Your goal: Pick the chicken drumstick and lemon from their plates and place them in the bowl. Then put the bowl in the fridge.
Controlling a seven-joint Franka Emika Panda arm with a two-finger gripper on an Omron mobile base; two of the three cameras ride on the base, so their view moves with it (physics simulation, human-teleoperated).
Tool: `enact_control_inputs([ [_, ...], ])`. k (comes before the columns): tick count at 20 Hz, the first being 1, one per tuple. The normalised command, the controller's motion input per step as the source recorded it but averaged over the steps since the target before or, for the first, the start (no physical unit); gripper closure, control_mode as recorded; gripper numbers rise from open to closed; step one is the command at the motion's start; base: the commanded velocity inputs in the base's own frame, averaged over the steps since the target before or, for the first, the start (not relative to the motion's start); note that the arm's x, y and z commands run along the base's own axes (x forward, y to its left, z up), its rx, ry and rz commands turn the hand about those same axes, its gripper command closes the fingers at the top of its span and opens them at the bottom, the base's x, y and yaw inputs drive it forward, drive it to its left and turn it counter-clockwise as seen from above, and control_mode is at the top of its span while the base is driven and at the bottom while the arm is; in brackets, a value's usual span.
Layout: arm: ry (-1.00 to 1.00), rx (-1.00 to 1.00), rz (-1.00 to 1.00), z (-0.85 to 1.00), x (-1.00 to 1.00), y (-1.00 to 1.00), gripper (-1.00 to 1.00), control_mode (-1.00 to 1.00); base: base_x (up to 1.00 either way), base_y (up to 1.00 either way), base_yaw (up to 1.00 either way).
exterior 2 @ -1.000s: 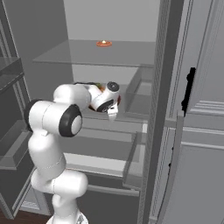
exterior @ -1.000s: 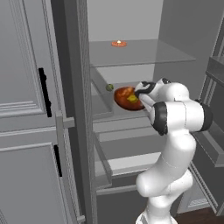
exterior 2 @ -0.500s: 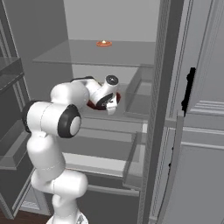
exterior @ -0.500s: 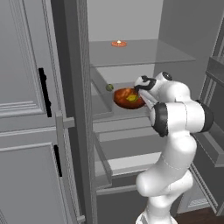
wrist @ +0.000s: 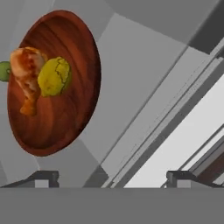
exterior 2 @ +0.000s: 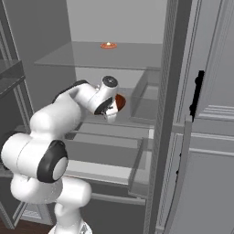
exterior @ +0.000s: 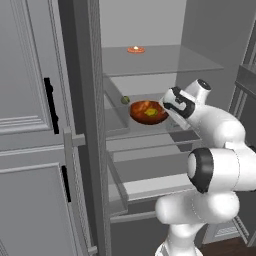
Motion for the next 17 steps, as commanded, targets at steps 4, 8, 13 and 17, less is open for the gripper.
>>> enact_control_inputs([
  [4, 0.0, -0.2, 0.33, 0.0, -1.0, 0.09, -1.0, -1.0, 0.0, 0.0, 0.0],
  [8, -0.01, -0.2, 0.28, 0.0, -1.0, 0.11, -1.0, -1.0, 0.0, 0.0, 0.0],
  [13, -0.17, -0.13, 0.15, 0.0, -1.0, 0.13, -1.0, -1.0, 0.0, 0.0, 0.0],
  [17, -0.25, -0.17, 0.03, -0.05, -1.0, 0.06, -1.0, -1.0, 0.0, 0.0, 0.0],
])
